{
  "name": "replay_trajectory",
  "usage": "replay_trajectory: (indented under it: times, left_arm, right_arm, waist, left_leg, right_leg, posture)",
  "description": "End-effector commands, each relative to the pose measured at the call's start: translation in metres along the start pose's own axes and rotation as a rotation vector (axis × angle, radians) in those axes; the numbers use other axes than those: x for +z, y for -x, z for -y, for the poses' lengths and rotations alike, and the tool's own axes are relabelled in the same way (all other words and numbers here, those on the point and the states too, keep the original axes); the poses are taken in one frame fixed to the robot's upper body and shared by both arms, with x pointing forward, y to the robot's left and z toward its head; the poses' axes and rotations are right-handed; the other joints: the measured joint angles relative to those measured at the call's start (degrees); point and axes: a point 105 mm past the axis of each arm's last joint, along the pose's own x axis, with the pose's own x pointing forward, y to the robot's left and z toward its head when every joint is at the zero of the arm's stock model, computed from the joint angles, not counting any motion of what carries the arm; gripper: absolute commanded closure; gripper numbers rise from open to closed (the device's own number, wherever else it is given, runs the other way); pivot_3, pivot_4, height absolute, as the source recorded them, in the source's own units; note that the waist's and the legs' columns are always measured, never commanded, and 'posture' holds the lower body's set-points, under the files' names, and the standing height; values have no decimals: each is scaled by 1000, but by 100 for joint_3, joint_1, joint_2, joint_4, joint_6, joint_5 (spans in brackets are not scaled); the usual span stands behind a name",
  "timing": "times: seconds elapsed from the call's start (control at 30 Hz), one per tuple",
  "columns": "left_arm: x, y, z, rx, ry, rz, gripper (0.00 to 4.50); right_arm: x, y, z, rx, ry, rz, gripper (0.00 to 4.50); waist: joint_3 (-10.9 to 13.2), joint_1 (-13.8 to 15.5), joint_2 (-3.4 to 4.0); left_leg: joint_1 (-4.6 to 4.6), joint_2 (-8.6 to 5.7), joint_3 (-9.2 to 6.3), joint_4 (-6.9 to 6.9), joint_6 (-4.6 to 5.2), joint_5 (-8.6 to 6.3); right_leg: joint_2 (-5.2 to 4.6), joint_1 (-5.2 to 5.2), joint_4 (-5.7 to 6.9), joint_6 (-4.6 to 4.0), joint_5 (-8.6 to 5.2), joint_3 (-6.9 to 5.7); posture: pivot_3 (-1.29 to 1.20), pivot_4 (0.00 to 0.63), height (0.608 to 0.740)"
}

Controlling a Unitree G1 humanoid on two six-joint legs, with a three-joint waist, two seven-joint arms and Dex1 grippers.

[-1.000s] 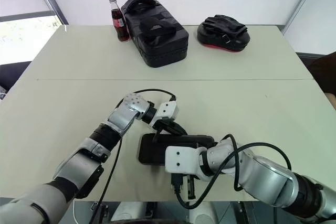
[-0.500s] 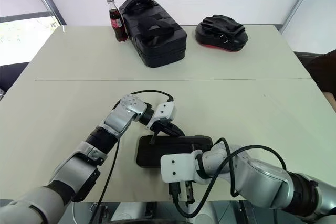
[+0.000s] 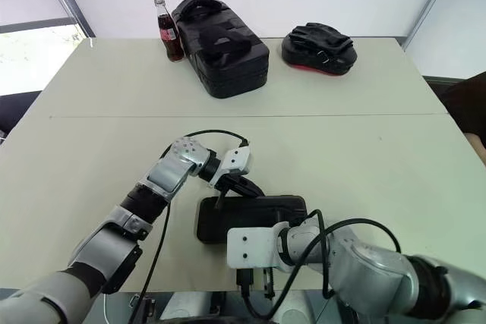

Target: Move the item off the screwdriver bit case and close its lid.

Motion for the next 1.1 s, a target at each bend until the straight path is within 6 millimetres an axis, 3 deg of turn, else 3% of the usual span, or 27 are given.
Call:
replay_trajectory:
  times: [0.03, 0.37, 0.57, 0.83, 1.1]
  left_arm:
    - [-9, -33, 41, -252, 17, 8, 4500]
    - [-4, -37, 41, -258, -7, 18, 4500]
    - [-9, -35, 37, -239, -11, 6, 4500]
    - [-8, -38, 14, -126, -48, 13, 4500]
    - [-8, -39, 2, -70, -62, 25, 4500]
  right_arm:
    - [-22, 37, 81, -519, -234, -97, 4405]
    - [-23, 37, 82, -591, -351, -51, 4405]
    - [-14, 32, 47, -311, -263, -26, 4405]
    - [-13, 50, 38, -135, -273, 1, 4405]
    - [-16, 49, 37, -169, -312, 12, 4405]
  waist:
    - [-5, -1, 2]
    - [-17, 9, 5]
    - [-18, 25, 5]
    - [-21, 69, 9]
    - [-28, 63, 8]
  left_leg:
    - [1, 0, 0, 0, 0, 0]
    - [3, -4, 0, -1, 0, 0]
    - [3, -2, -1, -1, 0, 0]
    - [-1, -8, -3, 0, 5, -3]
    - [23, -15, -5, 2, 8, -5]
  right_leg:
    - [0, 0, 1, 0, 0, 0]
    - [-2, 2, 0, -1, 0, -1]
    - [-4, 4, -2, 0, 0, -1]
    - [-20, 21, -27, 0, -1, -2]
    - [-33, 54, -37, -2, -2, -5]
  posture:
    - [0, 150, 740]
    - [0, 150, 740]
    - [0, 150, 740]
    - [0, 150, 740]
    - [0, 150, 740]
